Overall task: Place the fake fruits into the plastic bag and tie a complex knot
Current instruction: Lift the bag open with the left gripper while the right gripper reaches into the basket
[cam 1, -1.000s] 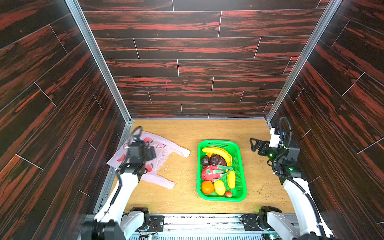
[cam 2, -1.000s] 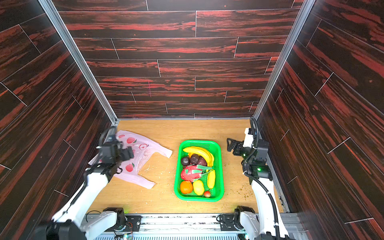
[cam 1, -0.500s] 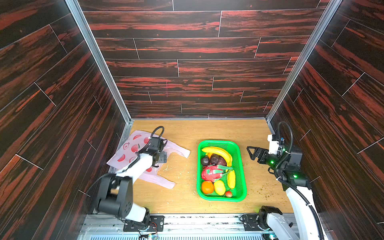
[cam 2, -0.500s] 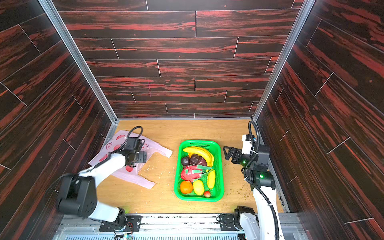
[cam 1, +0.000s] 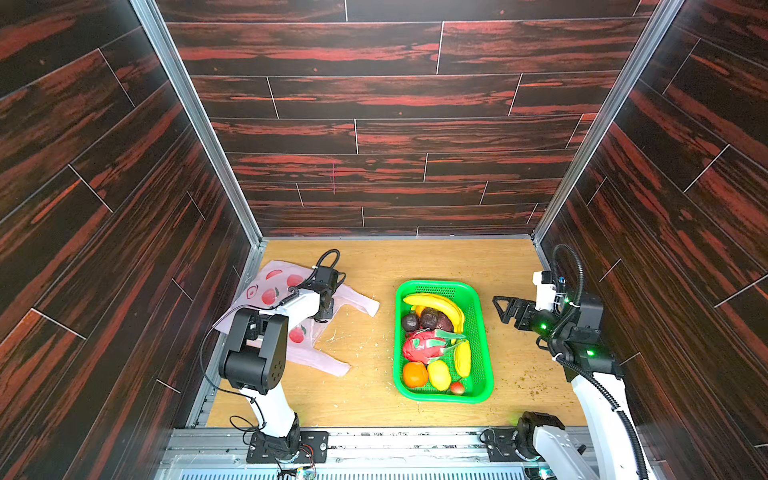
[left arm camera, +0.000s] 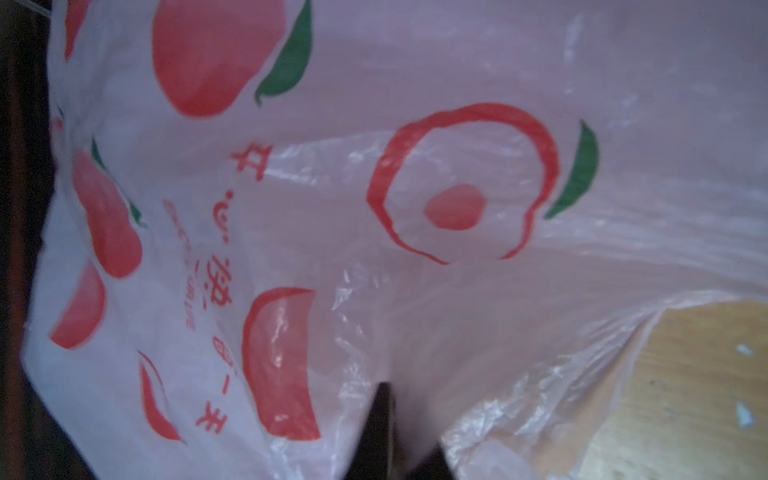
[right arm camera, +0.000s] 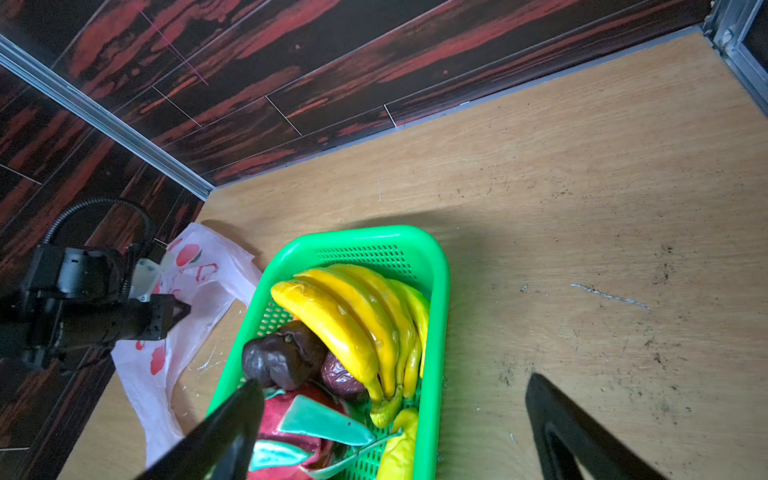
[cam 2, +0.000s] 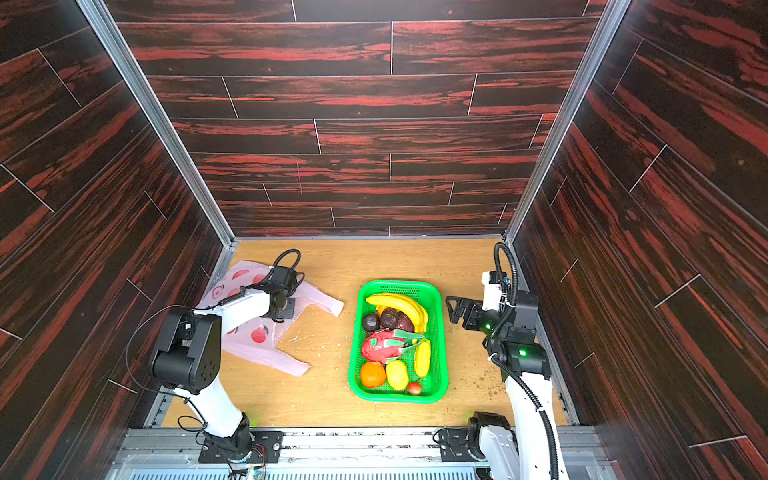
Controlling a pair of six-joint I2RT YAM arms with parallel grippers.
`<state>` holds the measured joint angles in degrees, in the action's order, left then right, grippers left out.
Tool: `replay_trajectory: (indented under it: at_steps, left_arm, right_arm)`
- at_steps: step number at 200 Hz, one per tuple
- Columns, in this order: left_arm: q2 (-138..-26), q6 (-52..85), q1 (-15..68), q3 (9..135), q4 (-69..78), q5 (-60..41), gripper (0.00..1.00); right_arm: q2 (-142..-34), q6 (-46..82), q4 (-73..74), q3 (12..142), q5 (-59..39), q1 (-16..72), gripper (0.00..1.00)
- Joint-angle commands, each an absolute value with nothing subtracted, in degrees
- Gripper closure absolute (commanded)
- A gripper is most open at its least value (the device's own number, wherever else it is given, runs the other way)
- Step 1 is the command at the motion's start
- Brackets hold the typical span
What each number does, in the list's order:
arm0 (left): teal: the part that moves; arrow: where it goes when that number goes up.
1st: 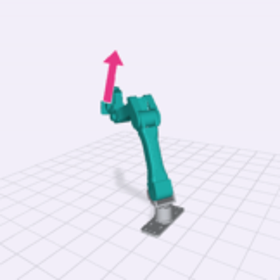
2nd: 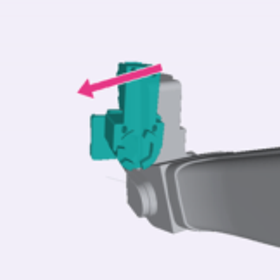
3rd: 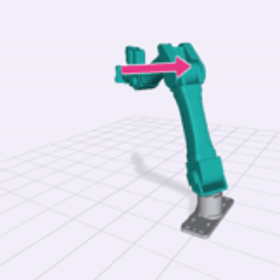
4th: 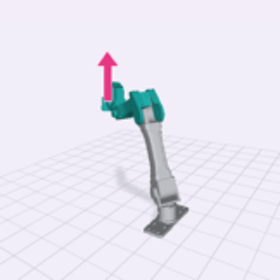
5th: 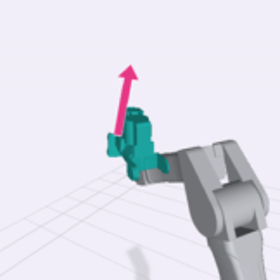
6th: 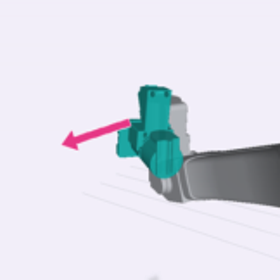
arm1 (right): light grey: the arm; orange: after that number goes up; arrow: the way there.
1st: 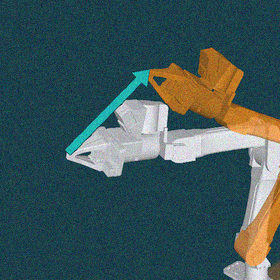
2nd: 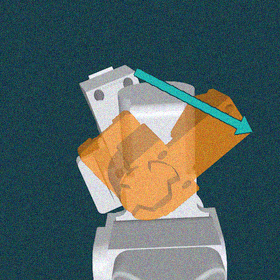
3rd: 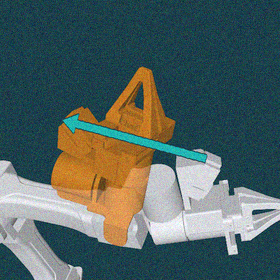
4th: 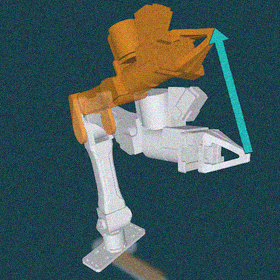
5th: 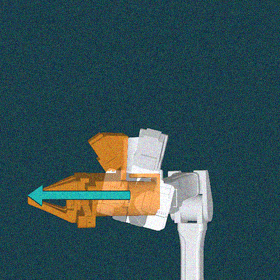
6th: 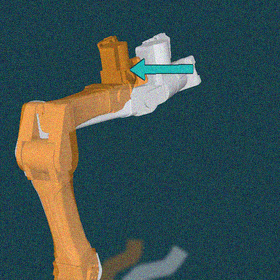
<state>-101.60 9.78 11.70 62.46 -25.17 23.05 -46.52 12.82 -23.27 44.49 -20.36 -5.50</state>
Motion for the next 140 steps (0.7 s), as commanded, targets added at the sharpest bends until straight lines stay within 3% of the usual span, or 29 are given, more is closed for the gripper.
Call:
replay_trajectory:
  at_steps: [1,47,98,140]
  left_arm:
    - [-99.1,10.3,11.9,64.7,-29.3,23.8,1.0]
    - [-90.2,16.4,11.9,72.3,-43.8,23.1,1.0]
    - [-83.8,20.8,11.8,81.8,-51.1,10.3,1.0]
    - [-84.6,22.5,11.8,89.9,-57.1,-2.4,1.0]
  right_arm:
    - [-45.7,12.0,-24.3,43.9,-20.7,-5.3,0.01]
    - [-44.3,15.6,-19.6,42.6,-28.2,-5.3,0.01]
    - [-43.1,26.3,-6.1,35.2,-36.2,-4.0,0.01]
    - [-44.9,30.5,6.1,29.3,-30.5,9.1,0.01]
